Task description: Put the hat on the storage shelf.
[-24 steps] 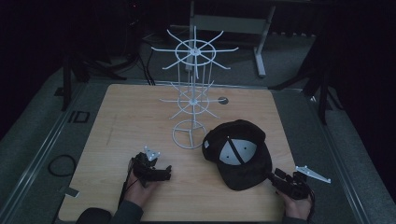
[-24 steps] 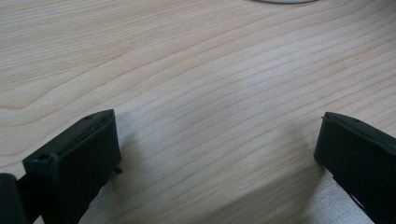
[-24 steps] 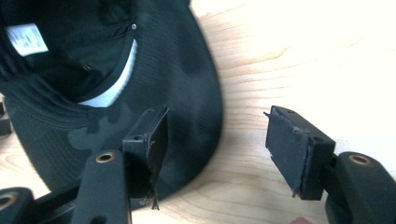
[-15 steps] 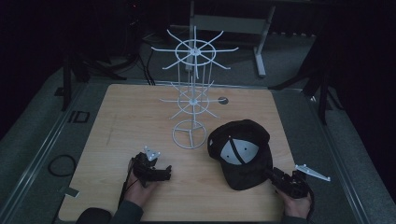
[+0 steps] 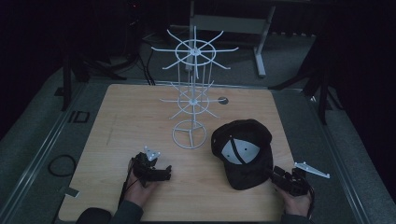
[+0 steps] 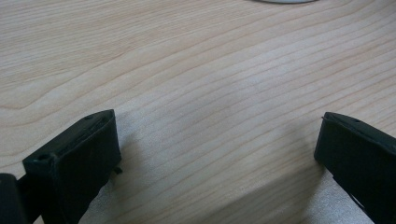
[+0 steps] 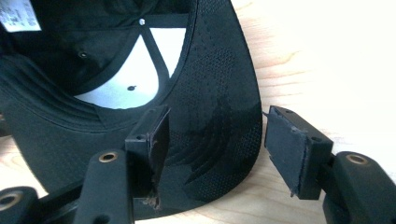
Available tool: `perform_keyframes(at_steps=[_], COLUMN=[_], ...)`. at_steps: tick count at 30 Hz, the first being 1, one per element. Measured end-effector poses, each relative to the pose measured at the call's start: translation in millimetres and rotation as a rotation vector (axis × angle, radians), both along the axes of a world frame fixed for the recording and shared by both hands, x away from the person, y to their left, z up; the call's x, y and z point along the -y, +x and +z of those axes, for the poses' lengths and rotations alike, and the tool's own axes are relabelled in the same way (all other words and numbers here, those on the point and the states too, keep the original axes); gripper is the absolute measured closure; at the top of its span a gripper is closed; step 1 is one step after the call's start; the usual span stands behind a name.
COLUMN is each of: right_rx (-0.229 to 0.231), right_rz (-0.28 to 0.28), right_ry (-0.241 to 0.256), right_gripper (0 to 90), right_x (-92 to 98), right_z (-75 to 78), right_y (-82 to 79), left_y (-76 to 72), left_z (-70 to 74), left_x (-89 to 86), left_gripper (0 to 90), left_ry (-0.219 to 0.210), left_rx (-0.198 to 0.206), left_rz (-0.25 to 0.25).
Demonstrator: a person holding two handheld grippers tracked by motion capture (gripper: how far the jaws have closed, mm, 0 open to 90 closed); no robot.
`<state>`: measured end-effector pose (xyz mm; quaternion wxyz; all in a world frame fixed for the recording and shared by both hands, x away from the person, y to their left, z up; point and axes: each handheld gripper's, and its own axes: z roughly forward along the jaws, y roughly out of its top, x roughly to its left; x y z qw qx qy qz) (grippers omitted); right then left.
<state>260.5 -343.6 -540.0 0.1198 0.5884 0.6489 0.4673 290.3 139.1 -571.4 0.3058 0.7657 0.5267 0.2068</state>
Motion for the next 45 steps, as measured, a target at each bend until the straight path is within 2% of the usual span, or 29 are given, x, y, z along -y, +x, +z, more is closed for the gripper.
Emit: perform_keyframes(at_steps=[5,6,9,14,16,17,21,23,26,31,35,45], right_rx=[-0.007,-0.010,-0.008,-0.016,-0.012,-0.007,-0.003,0.004,0.014,0.006,0.004,-0.008], right_rz=[0.005,0.001,0.005,0.020,0.038,0.068,0.093,0.110,0.136,0.141,0.189,0.245], right_ry=[-0.006,-0.017,-0.057,-0.107,-0.109,-0.084,-0.073,-0.069,-0.086,-0.107,-0.102,-0.092], right_gripper=[36.3,32.7,30.9,31.0,33.2,34.7,33.9,30.8,28.6,33.0,37.7,44.0], right_x=[-0.8,-2.1,-5.8,-11.9,-12.7,-12.1,-11.2,-10.9,-11.0,-10.6,-10.5,-15.8], right_z=[0.9,2.2,5.0,6.1,6.1,6.3,6.6,7.1,9.4,13.9,15.6,12.0], right_y=[2.3,3.9,6.1,10.4,12.3,14.5,18.0,20.4,24.8,31.6,38.2,29.4], left_y=[0.0,0.0,0.1,0.1,0.1,0.1,0.1,0.1,0.2,0.2,0.2,0.2], left_z=[0.0,0.0,0.0,-0.1,-0.1,-0.1,-0.1,-0.1,-0.1,-0.1,-0.1,-0.1], left_x=[-0.1,0.0,0.1,0.2,0.4,0.4,0.3,0.3,0.4,0.4,0.4,0.5], left_gripper=[0.1,0.1,0.1,0.2,0.2,0.1,0.2,0.1,0.1,0.1,0.2,0.2], left_ry=[0.001,0.000,0.000,-0.001,-0.002,-0.002,-0.001,-0.001,-0.001,-0.002,-0.001,-0.002], left_rx=[0.000,0.000,0.000,0.001,0.002,0.001,0.001,0.001,0.001,0.001,0.001,0.001], left_rz=[0.000,0.000,0.000,0.001,0.002,0.002,0.002,0.002,0.002,0.002,0.002,0.002])
